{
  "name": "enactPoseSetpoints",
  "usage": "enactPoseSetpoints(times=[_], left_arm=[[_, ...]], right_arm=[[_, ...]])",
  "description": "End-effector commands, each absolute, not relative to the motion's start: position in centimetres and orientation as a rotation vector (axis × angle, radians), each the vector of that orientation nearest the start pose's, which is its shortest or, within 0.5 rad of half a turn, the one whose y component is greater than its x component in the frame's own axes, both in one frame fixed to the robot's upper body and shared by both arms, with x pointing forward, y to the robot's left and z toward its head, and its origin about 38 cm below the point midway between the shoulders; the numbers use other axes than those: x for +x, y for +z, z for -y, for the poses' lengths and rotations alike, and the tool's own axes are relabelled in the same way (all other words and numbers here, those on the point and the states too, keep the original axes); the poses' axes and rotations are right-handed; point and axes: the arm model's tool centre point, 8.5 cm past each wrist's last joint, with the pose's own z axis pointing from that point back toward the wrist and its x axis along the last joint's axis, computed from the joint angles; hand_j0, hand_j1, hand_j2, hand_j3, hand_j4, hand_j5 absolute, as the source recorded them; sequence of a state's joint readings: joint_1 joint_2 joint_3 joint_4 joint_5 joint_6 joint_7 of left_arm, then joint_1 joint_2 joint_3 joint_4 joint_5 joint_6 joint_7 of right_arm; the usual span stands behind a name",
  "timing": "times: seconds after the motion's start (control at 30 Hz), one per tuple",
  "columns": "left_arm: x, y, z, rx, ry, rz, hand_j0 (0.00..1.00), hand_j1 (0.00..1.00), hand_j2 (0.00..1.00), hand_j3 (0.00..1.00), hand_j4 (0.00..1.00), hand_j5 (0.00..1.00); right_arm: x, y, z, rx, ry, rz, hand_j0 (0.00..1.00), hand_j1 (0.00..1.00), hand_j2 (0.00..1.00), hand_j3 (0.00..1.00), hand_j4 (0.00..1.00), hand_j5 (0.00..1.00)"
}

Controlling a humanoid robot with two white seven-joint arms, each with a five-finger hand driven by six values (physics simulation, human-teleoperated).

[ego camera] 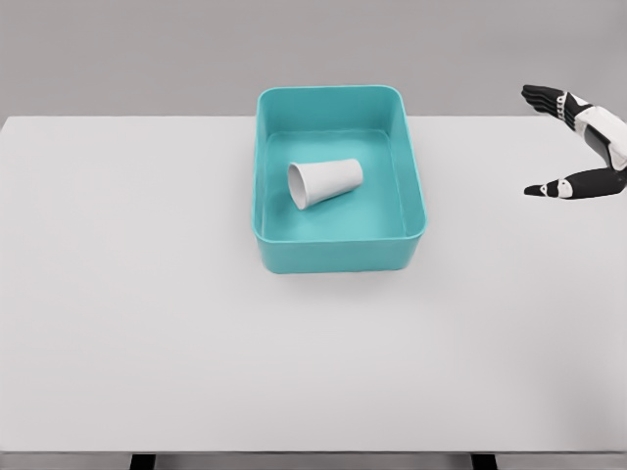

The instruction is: Put the paper cup into the basket with your right arm

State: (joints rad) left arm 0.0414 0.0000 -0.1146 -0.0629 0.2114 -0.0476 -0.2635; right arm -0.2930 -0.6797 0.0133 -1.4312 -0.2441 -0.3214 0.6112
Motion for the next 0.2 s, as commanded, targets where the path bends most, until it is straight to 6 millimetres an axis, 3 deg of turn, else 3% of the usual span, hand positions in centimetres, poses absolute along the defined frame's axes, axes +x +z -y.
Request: enactPoseSetpoints(times=[0.0, 0.17], left_arm=[[0.16, -26.17, -24.75, -0.182, 0.084, 0.084, 1.00, 1.00, 1.00, 1.00, 1.00, 1.00], [0.17, -26.17, -24.75, -0.182, 0.085, 0.084, 1.00, 1.00, 1.00, 1.00, 1.00, 1.00]], right_arm=[[41.38, 22.75, 39.58, -0.064, 0.980, 1.769, 1.00, 1.00, 1.00, 1.00, 1.00, 1.00], [41.57, 22.75, 39.17, -0.053, 0.968, 1.779, 1.00, 1.00, 1.00, 1.00, 1.00, 1.00]])
